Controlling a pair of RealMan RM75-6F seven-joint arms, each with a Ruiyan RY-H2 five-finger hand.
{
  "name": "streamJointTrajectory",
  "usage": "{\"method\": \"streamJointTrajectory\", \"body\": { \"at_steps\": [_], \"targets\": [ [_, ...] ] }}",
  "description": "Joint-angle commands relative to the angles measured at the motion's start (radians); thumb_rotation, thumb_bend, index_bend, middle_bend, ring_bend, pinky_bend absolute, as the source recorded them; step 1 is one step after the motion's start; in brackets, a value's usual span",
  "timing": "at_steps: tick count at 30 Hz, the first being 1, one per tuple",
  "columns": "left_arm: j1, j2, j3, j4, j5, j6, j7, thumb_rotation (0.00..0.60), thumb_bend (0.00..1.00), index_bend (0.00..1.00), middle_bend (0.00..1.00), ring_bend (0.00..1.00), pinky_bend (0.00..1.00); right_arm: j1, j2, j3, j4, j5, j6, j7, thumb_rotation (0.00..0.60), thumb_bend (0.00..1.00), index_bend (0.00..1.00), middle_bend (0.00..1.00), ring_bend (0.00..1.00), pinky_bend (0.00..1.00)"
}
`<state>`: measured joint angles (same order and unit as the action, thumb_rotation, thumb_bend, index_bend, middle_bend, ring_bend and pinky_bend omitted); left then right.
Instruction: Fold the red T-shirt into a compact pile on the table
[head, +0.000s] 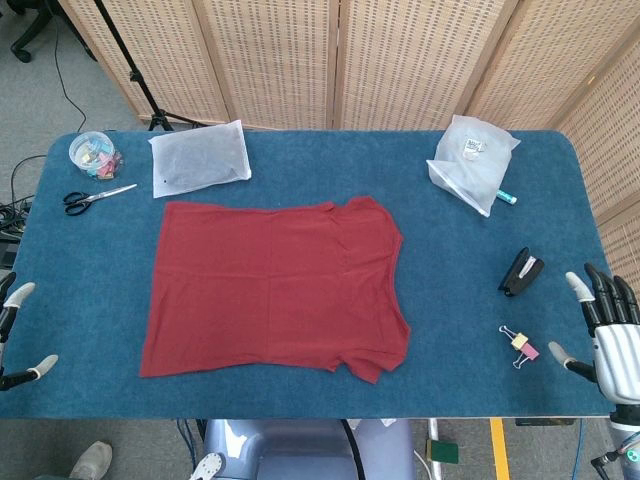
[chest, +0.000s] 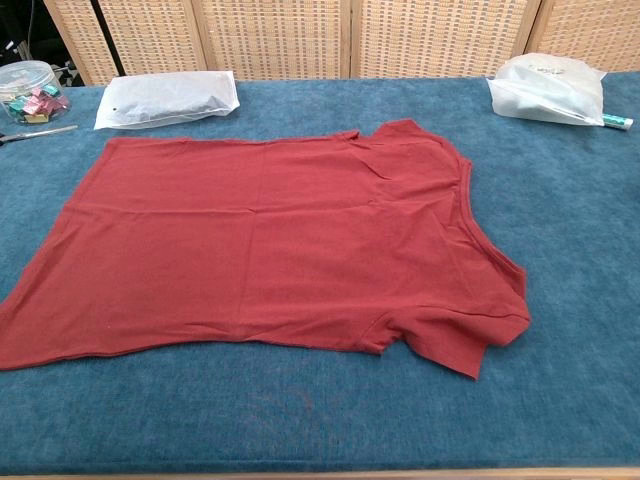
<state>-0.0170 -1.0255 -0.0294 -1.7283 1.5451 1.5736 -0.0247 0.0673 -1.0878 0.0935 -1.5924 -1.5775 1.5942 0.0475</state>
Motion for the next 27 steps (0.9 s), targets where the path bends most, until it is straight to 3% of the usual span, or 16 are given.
{"method": "streamJointTrajectory", "body": {
  "at_steps": [1,5,12,18,27],
  "targets": [
    [0.0,0.0,0.0,0.0,0.0,-0.001,0.001,0.6,0.0,0.0,0.0,0.0,0.0,0.015,0.041,-0.034,-0.046,0.0,-0.075,-0.004,0.6,0.0,0.08,0.0,0.0,0.0],
    [-0.002,-0.002,-0.002,-0.001,-0.002,-0.001,0.005,0.6,0.0,0.0,0.0,0.0,0.0,0.037,0.038,-0.064,-0.037,-0.072,-0.101,0.016,0.6,0.0,0.12,0.0,0.0,0.0],
    [-0.01,-0.006,-0.011,-0.002,-0.023,-0.017,0.01,0.6,0.0,0.0,0.0,0.0,0.0,0.131,-0.073,-0.143,0.1,-0.31,-0.142,0.097,0.6,0.0,0.27,0.0,0.0,0.0],
    [-0.013,-0.007,-0.015,-0.005,-0.03,-0.02,0.014,0.6,0.0,0.0,0.0,0.0,0.0,0.192,-0.146,-0.144,0.169,-0.372,-0.17,0.077,0.6,0.0,0.36,0.01,0.0,0.0],
    [-0.018,-0.012,-0.02,-0.004,-0.045,-0.031,0.024,0.6,0.0,0.0,0.0,0.0,0.0,0.255,-0.229,-0.142,0.184,-0.4,-0.242,-0.018,0.6,0.0,0.39,0.02,0.0,0.0]
  ]
}}
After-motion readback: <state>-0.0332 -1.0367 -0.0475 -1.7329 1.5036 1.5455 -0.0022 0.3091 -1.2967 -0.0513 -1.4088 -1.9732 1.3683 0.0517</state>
